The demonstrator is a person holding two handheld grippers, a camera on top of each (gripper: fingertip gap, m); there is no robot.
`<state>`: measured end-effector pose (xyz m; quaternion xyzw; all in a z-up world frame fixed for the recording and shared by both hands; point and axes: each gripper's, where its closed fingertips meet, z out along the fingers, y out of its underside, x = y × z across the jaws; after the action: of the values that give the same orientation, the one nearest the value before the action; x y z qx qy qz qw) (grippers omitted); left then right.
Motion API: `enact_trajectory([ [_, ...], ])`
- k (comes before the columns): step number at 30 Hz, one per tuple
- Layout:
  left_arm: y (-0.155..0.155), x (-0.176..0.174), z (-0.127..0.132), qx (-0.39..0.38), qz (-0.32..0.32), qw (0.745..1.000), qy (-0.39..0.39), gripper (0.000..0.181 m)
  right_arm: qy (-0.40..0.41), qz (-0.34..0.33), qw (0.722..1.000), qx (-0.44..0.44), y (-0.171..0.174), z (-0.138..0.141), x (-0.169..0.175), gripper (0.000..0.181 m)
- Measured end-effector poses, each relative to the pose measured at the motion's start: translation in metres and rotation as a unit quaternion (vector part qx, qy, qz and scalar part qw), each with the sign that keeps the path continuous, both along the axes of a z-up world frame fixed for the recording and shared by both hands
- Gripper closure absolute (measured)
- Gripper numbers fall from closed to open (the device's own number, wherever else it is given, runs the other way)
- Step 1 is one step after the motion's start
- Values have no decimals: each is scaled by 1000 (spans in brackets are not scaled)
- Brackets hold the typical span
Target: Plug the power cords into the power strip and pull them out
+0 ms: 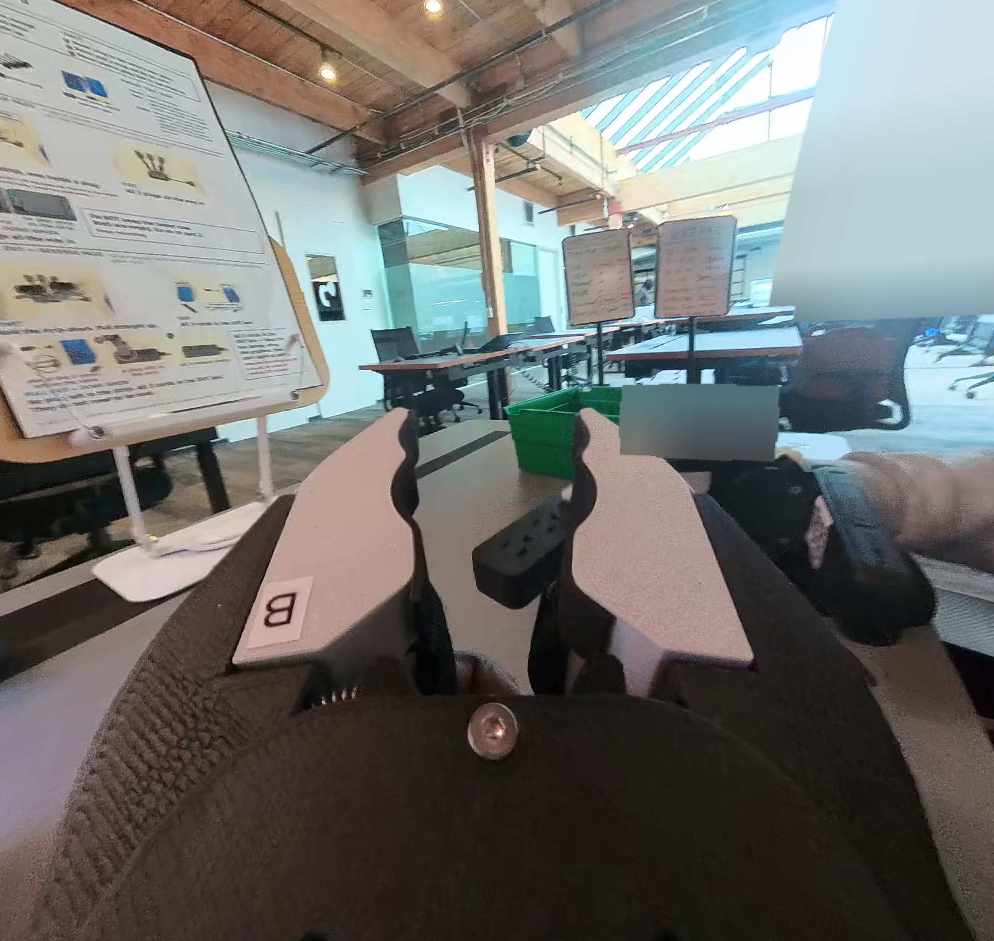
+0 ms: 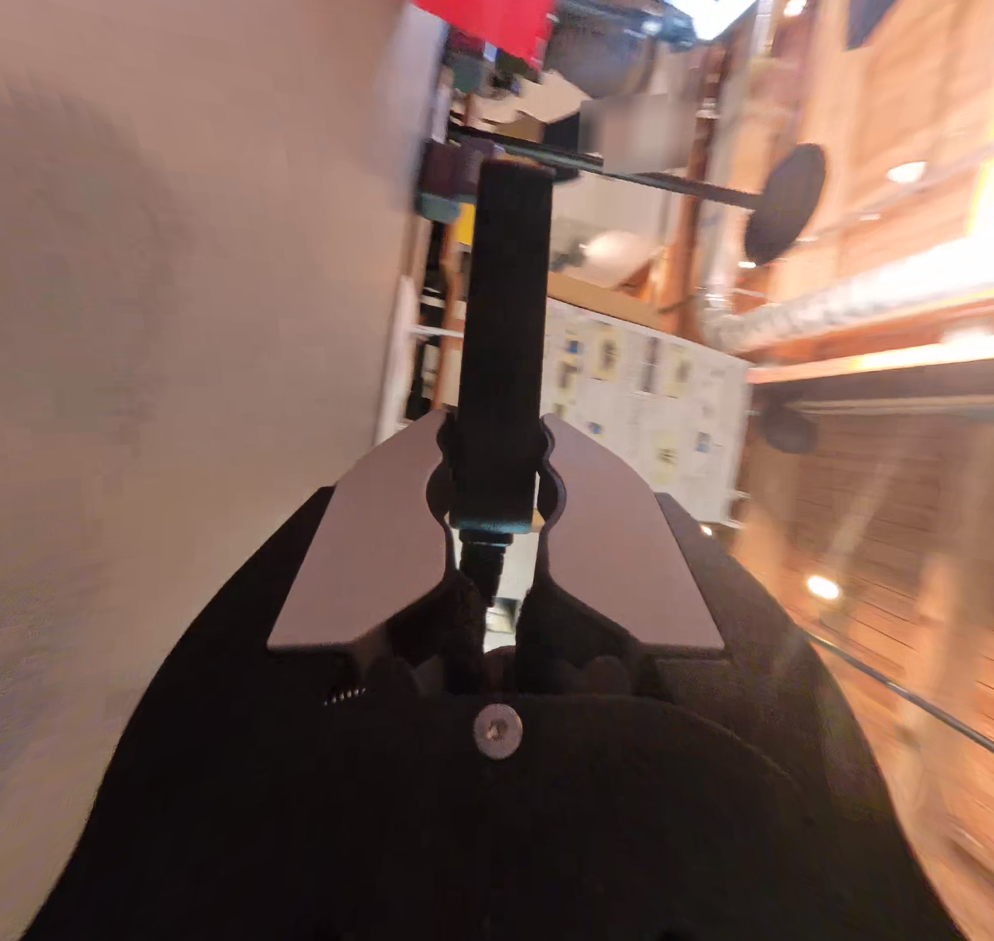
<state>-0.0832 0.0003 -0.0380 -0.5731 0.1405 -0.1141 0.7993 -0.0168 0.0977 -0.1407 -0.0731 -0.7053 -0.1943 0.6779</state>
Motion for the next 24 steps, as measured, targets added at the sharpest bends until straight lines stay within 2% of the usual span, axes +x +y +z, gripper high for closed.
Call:
enact_trajectory([
  [5, 8, -2, -14, -24, 26, 999, 30, 128, -145, 45, 985, -78, -21, -62, 2, 153],
  [8, 10, -3, -20, -29, 39, 997, 59, 129, -172, 77, 968, -164, -32, -63, 8, 153],
  [11, 11, 0, -23, -34, 27, 998, 54, 129, -211, 117, 931, -273, -43, -68, 18, 149],
  [15, 13, 0, -27, -45, 25, 997, 57, 129, -251, 125, 895, -347, -49, -74, 28, 142],
  [16, 13, 1, -28, -45, 25, 997, 59, 129, -269, 122, 874, -385, -53, -76, 32, 147],
  [18, 14, 1, -30, -49, 22, 997, 61, 129, -289, 119, 826, -468, -57, -76, 36, 139],
  [20, 15, 4, -32, -52, 14, 997, 63, 129, -295, 115, 793, -520, -57, -74, 39, 137],
  [24, 18, 7, -40, -75, 6, 995, 62, 129, -295, 121, 762, -563, -58, -72, 40, 137],
])
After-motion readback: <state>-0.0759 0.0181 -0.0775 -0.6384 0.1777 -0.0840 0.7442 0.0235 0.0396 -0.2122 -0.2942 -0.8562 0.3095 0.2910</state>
